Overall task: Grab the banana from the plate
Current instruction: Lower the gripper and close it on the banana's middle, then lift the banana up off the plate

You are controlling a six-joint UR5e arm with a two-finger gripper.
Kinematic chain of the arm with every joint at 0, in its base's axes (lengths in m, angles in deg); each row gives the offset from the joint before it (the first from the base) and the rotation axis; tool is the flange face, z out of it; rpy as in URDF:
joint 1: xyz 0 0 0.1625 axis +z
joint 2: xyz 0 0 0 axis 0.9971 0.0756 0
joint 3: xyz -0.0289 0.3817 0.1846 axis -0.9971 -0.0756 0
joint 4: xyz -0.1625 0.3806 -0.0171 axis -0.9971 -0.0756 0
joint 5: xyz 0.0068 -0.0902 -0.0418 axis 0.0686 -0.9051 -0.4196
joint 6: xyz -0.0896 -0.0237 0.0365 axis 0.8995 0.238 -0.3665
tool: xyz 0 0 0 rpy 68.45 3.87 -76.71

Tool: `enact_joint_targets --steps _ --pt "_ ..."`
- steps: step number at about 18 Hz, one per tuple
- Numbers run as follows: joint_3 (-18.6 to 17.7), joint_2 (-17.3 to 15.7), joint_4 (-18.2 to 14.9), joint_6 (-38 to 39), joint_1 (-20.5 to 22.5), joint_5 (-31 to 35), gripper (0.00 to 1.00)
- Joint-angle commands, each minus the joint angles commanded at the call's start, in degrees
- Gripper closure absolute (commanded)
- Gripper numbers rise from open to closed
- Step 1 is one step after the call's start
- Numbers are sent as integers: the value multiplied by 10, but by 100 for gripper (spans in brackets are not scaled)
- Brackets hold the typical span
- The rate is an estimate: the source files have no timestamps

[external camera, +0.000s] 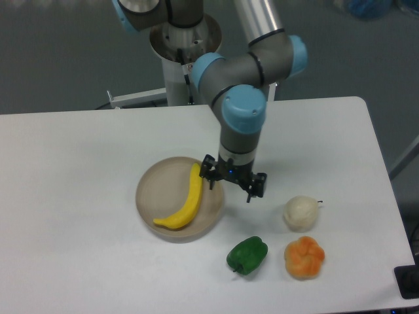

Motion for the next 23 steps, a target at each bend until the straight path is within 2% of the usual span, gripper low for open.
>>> enact_joint_targets --steps 7,10,12,15,16,17,18,20,23 --pt "-11 7 5 35 -40 2 0" --pt "-15 22 11 36 -51 18 0" --pt "-15 32 28 35 -55 23 0" --pt "-18 35 30 36 -55 25 0" --pt "-18 36 30 36 -55 26 5" --pt "-18 35 30 36 -55 26 25" --pt "-17 34 30 34 -55 26 39" --pt "-18 34 30 34 -55 26 52" --pt "-17 33 30 33 -55 26 61"
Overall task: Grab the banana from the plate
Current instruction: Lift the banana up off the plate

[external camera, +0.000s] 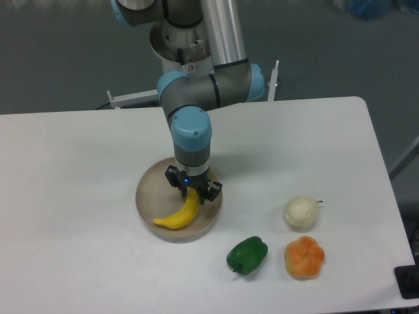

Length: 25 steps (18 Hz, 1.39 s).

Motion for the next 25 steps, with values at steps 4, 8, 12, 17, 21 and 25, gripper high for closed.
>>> enact_joint_targets --steps 4,8,12,17,21,25 --pt "2 -3 0 -2 1 -1 63" --pt "10 -11 -3 -1 3 -2 63" --pt "26 -39 -17 -10 10 1 63" --pt "81 -53 -49 -81 54 8 64" --pt "122 -48 -53 -150 103 18 64" --pt "139 -46 -52 -213 144 17 64"
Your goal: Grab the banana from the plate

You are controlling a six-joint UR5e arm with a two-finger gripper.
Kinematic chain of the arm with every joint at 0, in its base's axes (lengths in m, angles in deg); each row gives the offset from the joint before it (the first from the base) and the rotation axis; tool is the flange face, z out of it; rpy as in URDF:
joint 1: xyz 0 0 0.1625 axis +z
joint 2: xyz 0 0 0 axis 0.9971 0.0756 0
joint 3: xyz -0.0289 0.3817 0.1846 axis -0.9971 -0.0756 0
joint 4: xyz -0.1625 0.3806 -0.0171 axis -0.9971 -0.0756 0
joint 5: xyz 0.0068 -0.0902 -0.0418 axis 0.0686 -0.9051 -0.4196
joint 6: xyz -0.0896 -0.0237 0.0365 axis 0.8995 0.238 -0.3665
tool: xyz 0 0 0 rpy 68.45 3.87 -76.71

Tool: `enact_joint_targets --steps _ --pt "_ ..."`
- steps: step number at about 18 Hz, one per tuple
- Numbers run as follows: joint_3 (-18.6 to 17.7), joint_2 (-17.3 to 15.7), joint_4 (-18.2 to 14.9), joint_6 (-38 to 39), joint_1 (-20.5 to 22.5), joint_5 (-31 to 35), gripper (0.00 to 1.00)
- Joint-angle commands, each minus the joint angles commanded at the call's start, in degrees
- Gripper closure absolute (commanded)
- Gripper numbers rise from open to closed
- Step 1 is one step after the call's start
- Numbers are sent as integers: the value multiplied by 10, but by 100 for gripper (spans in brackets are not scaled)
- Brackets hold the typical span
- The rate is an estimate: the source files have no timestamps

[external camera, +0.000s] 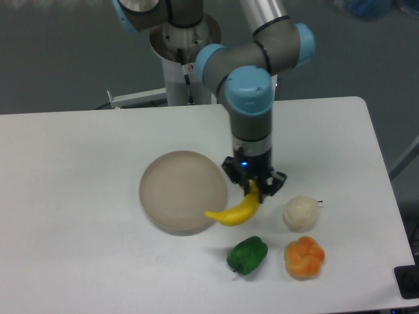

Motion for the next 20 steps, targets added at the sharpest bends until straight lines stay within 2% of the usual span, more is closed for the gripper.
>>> enact_joint_targets --steps 8,13,16,20 --pt "24 1 -2 -103 74 -3 64" --pt "40 14 -2 -114 81 -1 64" --pt "65 27 -3 -114 81 -3 64" --pt "68 27 -6 -114 84 -3 64"
